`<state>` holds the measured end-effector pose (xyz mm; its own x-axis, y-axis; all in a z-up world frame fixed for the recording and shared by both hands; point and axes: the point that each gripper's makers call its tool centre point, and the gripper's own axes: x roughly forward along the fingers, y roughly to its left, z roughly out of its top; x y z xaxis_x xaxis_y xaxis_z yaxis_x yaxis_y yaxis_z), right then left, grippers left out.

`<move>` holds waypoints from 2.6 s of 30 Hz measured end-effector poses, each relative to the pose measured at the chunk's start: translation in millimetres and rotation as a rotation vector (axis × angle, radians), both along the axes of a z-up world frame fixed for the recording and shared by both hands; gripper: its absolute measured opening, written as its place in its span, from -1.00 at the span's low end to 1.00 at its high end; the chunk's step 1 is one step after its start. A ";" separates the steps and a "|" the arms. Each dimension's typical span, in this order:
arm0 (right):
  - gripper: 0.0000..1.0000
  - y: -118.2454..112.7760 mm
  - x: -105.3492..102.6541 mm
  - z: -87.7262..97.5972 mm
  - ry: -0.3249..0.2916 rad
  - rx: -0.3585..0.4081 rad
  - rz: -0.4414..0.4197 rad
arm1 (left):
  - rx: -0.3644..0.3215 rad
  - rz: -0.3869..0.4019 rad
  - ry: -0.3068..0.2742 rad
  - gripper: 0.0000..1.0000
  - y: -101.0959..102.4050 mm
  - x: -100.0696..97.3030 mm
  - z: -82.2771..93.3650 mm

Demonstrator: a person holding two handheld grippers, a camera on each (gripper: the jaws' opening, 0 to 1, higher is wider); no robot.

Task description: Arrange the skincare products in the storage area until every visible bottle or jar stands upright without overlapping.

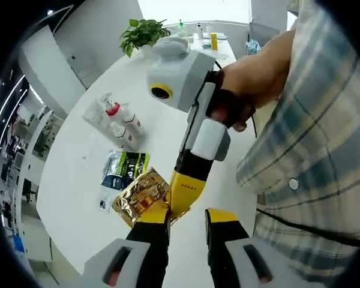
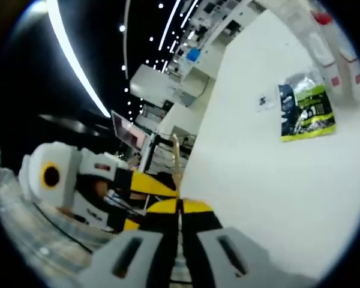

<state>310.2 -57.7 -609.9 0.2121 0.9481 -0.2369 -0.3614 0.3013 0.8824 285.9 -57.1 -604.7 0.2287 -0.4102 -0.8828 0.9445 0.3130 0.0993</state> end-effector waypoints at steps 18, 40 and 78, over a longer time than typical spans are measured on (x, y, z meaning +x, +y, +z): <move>-1.00 -16.3 23.5 42.7 -0.049 0.146 -0.106 | -0.634 0.593 0.337 -0.04 20.3 12.4 21.1; -1.00 -2.7 -22.0 61.8 0.054 0.246 0.106 | -1.082 0.744 0.610 -0.84 -6.2 32.9 55.7; -1.00 -31.8 10.2 64.4 -0.006 0.272 -0.149 | -1.111 0.685 0.756 -0.96 -25.2 4.5 49.5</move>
<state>320.4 -89.4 -545.5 0.3541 0.9349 0.0229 -0.3364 0.1045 0.9359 290.4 -82.4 -555.3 0.2937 -0.9351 -0.1982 0.3072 0.2887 -0.9068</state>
